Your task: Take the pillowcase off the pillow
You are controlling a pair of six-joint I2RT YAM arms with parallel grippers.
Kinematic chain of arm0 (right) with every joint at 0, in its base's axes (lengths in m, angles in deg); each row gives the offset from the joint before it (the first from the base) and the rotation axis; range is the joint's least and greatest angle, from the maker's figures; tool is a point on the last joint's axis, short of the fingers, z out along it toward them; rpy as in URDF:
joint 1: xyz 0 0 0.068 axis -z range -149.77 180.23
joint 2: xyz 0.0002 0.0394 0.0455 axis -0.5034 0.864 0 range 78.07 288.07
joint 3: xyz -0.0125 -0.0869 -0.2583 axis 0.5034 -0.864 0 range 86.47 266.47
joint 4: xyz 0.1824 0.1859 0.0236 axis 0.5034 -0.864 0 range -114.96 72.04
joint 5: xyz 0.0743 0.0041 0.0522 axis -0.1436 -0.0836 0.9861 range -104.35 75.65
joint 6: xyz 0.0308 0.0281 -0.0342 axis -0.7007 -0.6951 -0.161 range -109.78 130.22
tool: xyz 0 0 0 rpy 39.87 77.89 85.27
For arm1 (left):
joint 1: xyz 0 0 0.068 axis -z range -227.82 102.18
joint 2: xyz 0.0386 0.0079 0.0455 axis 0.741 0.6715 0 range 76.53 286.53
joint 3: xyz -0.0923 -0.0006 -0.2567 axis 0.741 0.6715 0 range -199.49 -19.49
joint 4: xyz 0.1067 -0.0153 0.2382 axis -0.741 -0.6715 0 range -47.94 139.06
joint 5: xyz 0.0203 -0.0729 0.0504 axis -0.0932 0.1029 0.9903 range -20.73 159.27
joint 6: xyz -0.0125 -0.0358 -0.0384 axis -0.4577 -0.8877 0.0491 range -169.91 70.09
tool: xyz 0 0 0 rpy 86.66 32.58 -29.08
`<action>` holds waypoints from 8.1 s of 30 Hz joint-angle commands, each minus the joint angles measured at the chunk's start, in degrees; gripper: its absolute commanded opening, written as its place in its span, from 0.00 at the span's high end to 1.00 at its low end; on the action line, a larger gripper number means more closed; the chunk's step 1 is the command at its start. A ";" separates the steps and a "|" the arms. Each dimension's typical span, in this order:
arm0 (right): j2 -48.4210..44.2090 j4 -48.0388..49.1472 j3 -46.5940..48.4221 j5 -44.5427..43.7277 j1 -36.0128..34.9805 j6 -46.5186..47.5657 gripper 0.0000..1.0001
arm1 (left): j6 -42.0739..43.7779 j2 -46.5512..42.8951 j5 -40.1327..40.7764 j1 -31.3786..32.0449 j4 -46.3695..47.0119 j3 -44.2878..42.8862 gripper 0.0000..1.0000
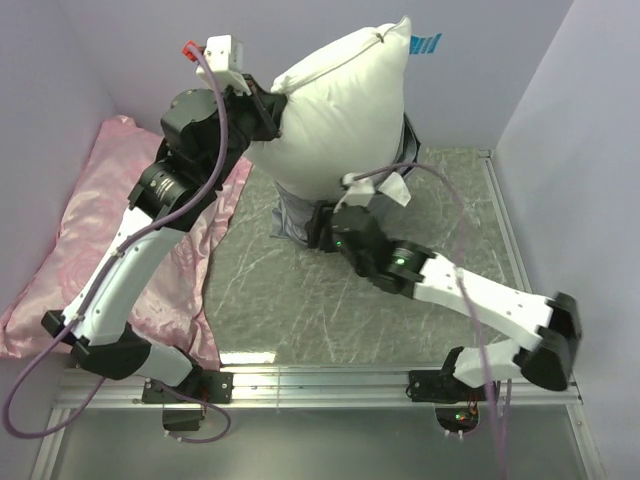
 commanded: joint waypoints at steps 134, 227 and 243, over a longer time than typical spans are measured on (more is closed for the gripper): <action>-5.81 -7.24 27.45 23.08 29.29 2.70 0.15 | -10.74 15.42 -21.85 -3.78 -1.10 -7.28 1.00; 5.63 -18.85 64.28 44.27 47.74 -10.84 1.00 | -42.90 7.76 -35.05 -15.29 83.81 67.44 0.72; 3.61 -11.73 70.96 46.38 60.83 -19.45 1.00 | -40.44 24.10 -18.01 -17.14 46.47 60.14 1.00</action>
